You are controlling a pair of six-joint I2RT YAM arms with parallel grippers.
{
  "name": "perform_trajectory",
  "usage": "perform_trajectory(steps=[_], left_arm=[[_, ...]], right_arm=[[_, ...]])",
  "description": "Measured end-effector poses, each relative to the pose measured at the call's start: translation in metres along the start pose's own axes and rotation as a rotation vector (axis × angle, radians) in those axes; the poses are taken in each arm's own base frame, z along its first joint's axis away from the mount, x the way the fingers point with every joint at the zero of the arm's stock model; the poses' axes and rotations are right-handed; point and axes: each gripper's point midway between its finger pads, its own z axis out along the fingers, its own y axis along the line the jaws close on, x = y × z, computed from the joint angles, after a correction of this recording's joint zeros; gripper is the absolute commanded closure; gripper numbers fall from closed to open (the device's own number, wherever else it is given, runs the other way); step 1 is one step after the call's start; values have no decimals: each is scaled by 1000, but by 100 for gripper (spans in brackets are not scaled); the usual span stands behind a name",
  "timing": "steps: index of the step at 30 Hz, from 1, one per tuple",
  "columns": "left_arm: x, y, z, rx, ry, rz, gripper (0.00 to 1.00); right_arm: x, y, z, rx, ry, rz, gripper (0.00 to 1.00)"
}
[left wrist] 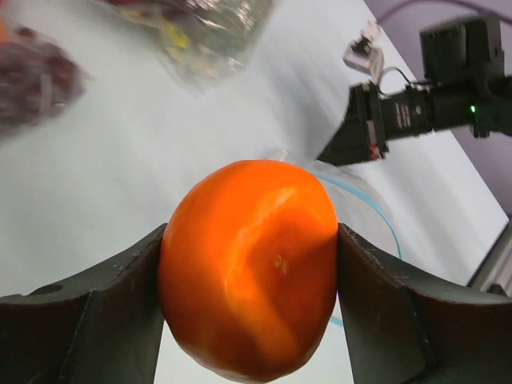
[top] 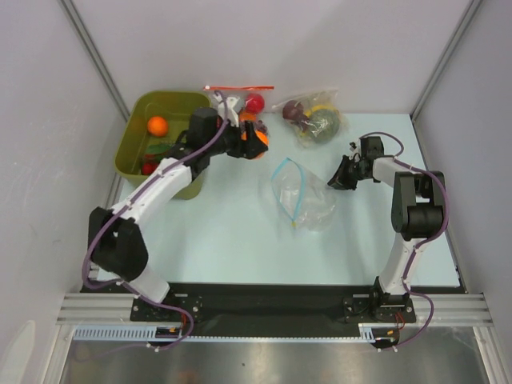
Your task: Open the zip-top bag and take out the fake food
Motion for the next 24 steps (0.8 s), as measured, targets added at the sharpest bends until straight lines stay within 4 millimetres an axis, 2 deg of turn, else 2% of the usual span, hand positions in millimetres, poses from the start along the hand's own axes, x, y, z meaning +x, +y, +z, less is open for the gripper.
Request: perform_trajectory(steps=[5, 10, 13, 14, 17, 19, 20, 21, 23, 24], left_arm=[[-29, 31, -43, -96, -100, -15, 100], [-52, 85, -80, -249, -184, -53, 100], [-58, 121, -99, -360, -215, -99, 100], [-58, 132, -105, -395, -223, -121, 100], [-58, 171, -125, -523, -242, -197, 100], [-62, 194, -135, -604, -254, -228, 100], [-64, 204, -139, -640, -257, -238, 100], [-67, 213, -141, -670, -260, -243, 100], [-74, 229, -143, -719, -262, -250, 100], [-78, 237, -141, -745, -261, -247, 100]], right_arm=[[0, 0, 0, 1, 2, 0, 100], [3, -1, -1, 6, 12, 5, 99], [5, -2, -2, 9, 18, 5, 85], [5, -2, -3, 10, 20, 3, 71], [6, 0, -6, 10, 21, -10, 50], [4, 3, -10, 7, 13, -24, 43], [2, 5, -13, 4, 5, -36, 34], [0, 7, -16, 0, -2, -45, 30], [-4, 13, -23, -7, -19, -71, 27], [-7, 18, -29, -12, -32, -84, 15]])
